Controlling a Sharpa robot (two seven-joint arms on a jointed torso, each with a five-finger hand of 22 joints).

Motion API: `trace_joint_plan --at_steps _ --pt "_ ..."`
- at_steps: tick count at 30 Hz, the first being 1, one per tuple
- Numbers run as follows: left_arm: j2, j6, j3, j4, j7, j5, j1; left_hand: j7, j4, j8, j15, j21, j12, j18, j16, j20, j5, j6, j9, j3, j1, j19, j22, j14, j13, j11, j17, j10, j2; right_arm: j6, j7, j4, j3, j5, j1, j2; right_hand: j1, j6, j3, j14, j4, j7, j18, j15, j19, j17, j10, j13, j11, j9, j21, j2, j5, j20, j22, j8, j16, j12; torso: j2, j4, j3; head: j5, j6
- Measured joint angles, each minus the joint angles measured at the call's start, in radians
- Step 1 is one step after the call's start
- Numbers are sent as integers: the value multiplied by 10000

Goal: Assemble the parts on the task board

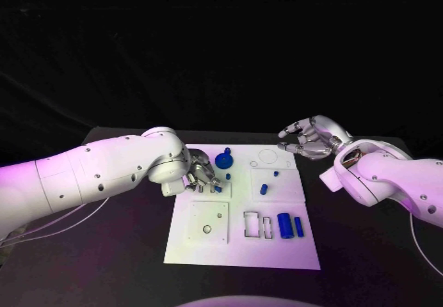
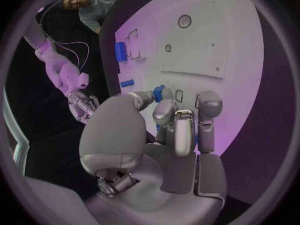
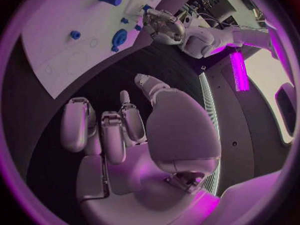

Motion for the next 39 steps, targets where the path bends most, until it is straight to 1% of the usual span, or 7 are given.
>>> trace_joint_plan --at_steps 7,9,10,11,14,16,39 --pt "-211 -367 -4 285 91 31 -2 -1 27 140 1 0 0 1 0 0 33 -2 12 28 -178 0 89 1 5 0 0 0 -97 38 -28 -3 -2 0 -13 -7 0 0 0 0 0 0 0 0 0 -1 0 -1 0 -1 0 0 0 0 -1 0 0 0 8 0 -12 18 1" --pt "-250 -454 -23 344 121 -21 -6 -1 26 142 1 0 0 1 0 0 208 -3 13 29 -243 0 122 0 12 0 0 0 -140 44 -33 -4 -3 0 -17 -9 0 0 0 0 0 0 0 0 0 -1 0 -1 0 -1 0 0 0 0 -1 0 0 0 9 0 -12 25 -7" --pt "-274 -509 -40 378 141 -76 -9 0 -369 144 1 0 0 2 0 0 270 -4 14 425 -326 0 138 0 18 -1 0 2 -141 47 -35 -5 -4 0 -20 -10 0 0 0 0 0 0 0 0 0 -1 0 -1 0 -1 0 0 0 0 -1 0 0 0 9 0 -12 27 -12" --pt "-292 -549 -54 401 156 -128 -12 17 -525 165 1 0 0 2 0 0 346 -22 14 580 -373 0 158 1 29 -18 0 19 -187 50 -37 -5 -4 0 -23 -10 0 0 0 0 0 0 1 0 0 -1 0 -1 0 -1 0 0 0 0 -1 0 0 0 9 0 -12 32 -17" --pt "-350 -671 -110 474 208 -375 -25 17 -525 256 1 6 0 3 0 -24 732 -21 14 581 -423 25 228 1 53 -54 0 57 -237 57 -42 -4 -4 0 -29 -12 0 0 0 0 0 0 0 0 0 -1 0 -2 0 -1 0 0 0 0 -2 0 0 0 9 0 -11 39 -28" --pt "-378 -734 -137 516 235 -563 -40 17 -525 261 1 51 0 1 0 -16 817 -21 13 580 -515 63 266 1 71 -54 0 57 -249 60 -44 -4 -4 0 -35 -15 0 0 0 0 0 0 0 0 0 -1 0 -2 0 -2 0 0 0 0 -2 0 0 0 8 2 -12 47 -34" --pt "-307 -1141 -241 571 227 -2037 -188 78 -525 268 -33 169 152 3 38 -35 935 46 -17 580 -582 186 470 36 221 -86 -1 167 -316 84 -50 -10 -5 -1 -107 0 -1 0 28 0 28 0 0 0 0 -3 0 -4 0 5 0 -1 0 0 -4 0 0 0 24 -23 -9 70 -16"
